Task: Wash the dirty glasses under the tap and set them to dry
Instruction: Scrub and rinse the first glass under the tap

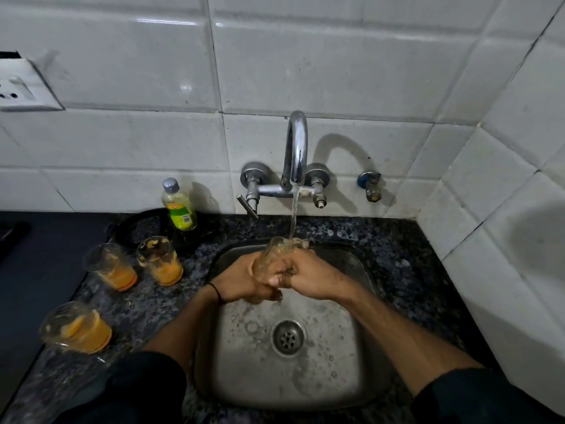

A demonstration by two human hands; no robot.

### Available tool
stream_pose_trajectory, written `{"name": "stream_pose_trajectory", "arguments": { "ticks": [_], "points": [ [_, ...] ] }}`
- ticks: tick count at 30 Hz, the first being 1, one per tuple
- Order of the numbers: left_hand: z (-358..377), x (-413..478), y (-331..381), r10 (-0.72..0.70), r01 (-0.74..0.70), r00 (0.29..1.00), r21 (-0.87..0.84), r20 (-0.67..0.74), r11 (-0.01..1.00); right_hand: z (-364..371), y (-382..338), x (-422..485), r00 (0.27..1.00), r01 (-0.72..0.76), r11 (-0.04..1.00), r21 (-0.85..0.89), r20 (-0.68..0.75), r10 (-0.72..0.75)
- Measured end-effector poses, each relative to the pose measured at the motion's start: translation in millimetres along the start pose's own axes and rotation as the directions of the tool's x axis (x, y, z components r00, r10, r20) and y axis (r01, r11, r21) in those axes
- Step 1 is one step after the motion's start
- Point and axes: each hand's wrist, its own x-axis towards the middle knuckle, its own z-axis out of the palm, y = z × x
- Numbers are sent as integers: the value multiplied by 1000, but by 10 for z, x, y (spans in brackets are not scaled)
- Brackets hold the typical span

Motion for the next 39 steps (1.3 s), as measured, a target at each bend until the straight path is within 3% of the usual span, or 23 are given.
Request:
{"name": "stream_pose_trajectory", "arguments": {
  "ticks": [2, 5, 7, 9, 11, 13, 15, 17, 19, 21, 23, 25, 27, 30, 32, 34, 36, 38, 39],
  "points": [
    [8, 1, 31, 0, 2, 998, 33, -69, 999, 11, 33, -7, 1000, -21, 1000, 11, 0, 21],
    [171, -30, 137, 36, 58, 954, 301, -297, 952, 17, -38, 22, 978, -197, 914, 354, 12, 207],
    [292, -59, 136, 58, 58, 935, 311, -351, 949, 13, -66, 59, 960, -274, 863, 425, 69, 271],
    [319, -29, 52, 9, 52, 950, 187, -313, 981, -35, -70, 66, 968, -249, 919, 306, 94, 231],
    [232, 35, -28, -72, 102, 983, 175, -171, 979, -71, -57, 50, 988, -121, 988, 92, 111, 111],
    [123, 61, -74, -111, 111, 994, 130, -13, 985, -86, -46, 9, 983, -13, 989, -148, 181, 40],
    [93, 34, -62, -92, 93, 996, 77, -5, 993, -57, 3, -14, 982, -23, 979, -202, 179, 60],
    [111, 4, -3, -51, 76, 989, 183, -140, 980, -21, -16, -33, 989, -114, 991, 73, 102, 106],
    [187, -13, 49, -9, 104, 955, 307, -297, 946, 15, -94, 14, 980, -200, 894, 401, 61, 192],
    [260, -21, 92, -10, 90, 946, 232, -325, 968, 7, -141, 60, 960, -268, 844, 465, 55, 274],
    [242, -32, 91, -5, 49, 955, 141, -296, 989, -38, -158, 50, 982, -188, 917, 353, 33, 188],
    [117, -5, 80, 17, 14, 977, 146, -211, 989, -86, -128, 13, 998, -64, 995, 79, 35, 61],
    [-14, 42, 58, 3, 24, 989, 177, -151, 984, -89, -66, -23, 998, 22, 999, -29, 52, -21],
    [-22, 37, 109, 7, 63, 968, 272, -249, 960, 2, -38, -22, 992, -91, 970, 227, -61, 107],
    [105, -5, 143, 56, 73, 944, 371, -325, 926, 51, -66, 31, 964, -208, 873, 441, -56, 258],
    [207, -36, 143, 68, 47, 935, 311, -349, 949, 30, -82, 63, 940, -286, 822, 493, -21, 340],
    [169, -54, 119, 17, 24, 961, 147, -274, 989, -32, -106, -4, 984, -161, 914, 372, -12, 178],
    [49, -40, 79, -13, 14, 999, 21, -51, 1000, -103, -130, -85, 997, 26, 1000, 15, 72, -27],
    [0, -35, 60, -19, 18, 997, 16, 77, 1000, -108, -114, -111, 988, 99, 983, -155, 135, -79]
  ]
}}
